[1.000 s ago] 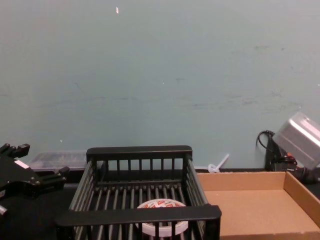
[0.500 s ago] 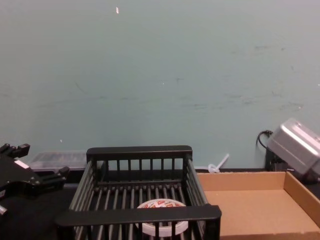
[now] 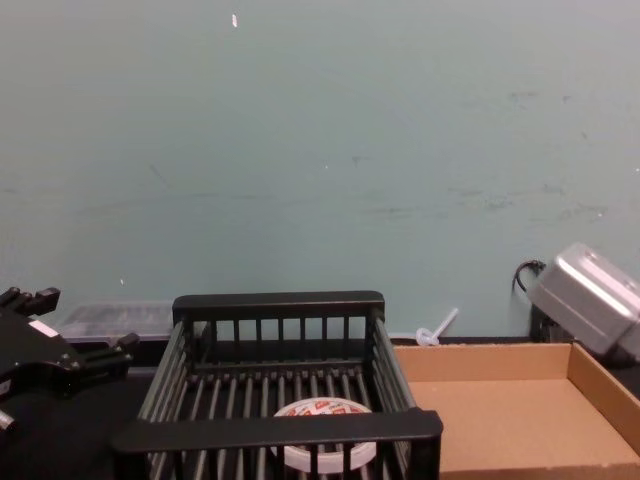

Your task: Pick up the white tape and place it into the black box , Pick up the silver tape and place it into the brown box.

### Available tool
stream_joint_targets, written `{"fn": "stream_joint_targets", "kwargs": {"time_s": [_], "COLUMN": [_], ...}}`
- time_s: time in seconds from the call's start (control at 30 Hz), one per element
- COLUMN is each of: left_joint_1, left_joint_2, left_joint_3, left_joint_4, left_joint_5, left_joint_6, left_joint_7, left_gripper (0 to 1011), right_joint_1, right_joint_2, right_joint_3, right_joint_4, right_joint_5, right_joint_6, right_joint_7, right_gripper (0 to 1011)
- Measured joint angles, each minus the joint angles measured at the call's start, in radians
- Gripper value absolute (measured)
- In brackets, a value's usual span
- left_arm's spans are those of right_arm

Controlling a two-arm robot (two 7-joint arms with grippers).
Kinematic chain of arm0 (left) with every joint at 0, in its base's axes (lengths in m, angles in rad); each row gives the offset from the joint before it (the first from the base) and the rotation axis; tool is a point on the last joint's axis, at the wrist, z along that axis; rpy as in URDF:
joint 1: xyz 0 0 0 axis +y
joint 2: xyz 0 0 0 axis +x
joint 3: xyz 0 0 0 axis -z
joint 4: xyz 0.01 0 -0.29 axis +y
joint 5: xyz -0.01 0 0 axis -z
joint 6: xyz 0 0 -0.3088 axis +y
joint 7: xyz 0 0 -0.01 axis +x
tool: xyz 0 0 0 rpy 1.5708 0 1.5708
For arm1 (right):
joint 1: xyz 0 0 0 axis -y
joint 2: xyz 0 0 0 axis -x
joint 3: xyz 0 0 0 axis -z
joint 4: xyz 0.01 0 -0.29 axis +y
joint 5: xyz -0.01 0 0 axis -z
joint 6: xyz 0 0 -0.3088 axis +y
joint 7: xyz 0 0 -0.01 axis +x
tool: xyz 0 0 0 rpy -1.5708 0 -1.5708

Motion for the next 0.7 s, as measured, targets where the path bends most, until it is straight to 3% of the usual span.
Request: {"fn": "stream_joint_targets", "kwargs": {"time_s": [0.7], "left_joint_1": [0.000], "left_joint_2": [0.000], "left_joint_3": [0.000], "left_joint_4": [0.000], "left_joint_5": [0.000], "left_joint_6": [0.000], "left_joint_7": [0.000], "left_gripper": [1001], "right_joint_1": [0.000], "right_joint_2": [-0.002], "right_joint_3": [0.002], "right_joint_4": [0.004], "right_joint_5": [-0.002], "right_joint_6": [0.002], "right_joint_7": [0.002], "right_gripper": [1003]}}
